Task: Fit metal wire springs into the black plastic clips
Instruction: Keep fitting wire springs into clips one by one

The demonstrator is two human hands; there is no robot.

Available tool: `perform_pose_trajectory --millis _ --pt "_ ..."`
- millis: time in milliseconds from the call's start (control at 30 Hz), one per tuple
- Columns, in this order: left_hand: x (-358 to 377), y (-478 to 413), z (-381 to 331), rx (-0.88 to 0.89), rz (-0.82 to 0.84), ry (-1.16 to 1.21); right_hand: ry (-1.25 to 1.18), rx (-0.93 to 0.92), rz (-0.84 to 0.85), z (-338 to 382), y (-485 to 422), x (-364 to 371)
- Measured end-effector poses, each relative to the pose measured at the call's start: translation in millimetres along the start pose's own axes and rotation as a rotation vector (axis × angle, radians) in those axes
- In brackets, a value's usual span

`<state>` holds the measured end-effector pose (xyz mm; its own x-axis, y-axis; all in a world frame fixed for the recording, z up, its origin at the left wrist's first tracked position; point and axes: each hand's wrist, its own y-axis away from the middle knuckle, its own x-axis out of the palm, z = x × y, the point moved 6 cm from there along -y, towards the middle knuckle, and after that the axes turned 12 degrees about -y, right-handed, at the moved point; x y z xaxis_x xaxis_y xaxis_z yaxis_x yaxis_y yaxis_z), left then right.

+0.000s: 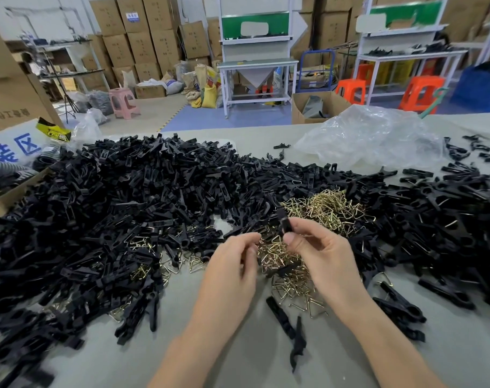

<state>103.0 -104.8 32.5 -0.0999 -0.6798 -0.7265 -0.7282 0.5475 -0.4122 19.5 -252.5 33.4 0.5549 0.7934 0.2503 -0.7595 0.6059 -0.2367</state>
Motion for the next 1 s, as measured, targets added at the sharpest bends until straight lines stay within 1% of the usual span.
perform_pose_trajectory --millis 67,133,200,300,567,700,900,1000 --pt "7 3 -3 0.119 0.069 -0.257 -0.036 0.005 -0.062 0 -1 -6" --pt "14 6 -4 0.193 0.109 -0.423 -0.058 0.000 -0.084 1 -2 -9" --pt "17 8 -5 0.224 0.104 -0.518 -0.048 -0.013 -0.091 2 -2 -8" --pt "18 7 -5 0.231 0.063 -0.555 -0.008 -0.017 -0.083 2 -2 -6" --pt "15 6 -6 0.214 0.083 -0.509 0.013 -0.014 -0.079 1 -2 -5" --pt "10 3 -5 0.173 0.057 -0.451 0.022 -0.014 -0.080 1 -2 -7" --pt "8 0 5 0.018 0.022 -0.211 0.006 -0.013 -0.079 0 -3 -9" --pt "6 0 9 -0.073 0.003 0.040 0.013 -0.028 -0.083 1 -3 -9"
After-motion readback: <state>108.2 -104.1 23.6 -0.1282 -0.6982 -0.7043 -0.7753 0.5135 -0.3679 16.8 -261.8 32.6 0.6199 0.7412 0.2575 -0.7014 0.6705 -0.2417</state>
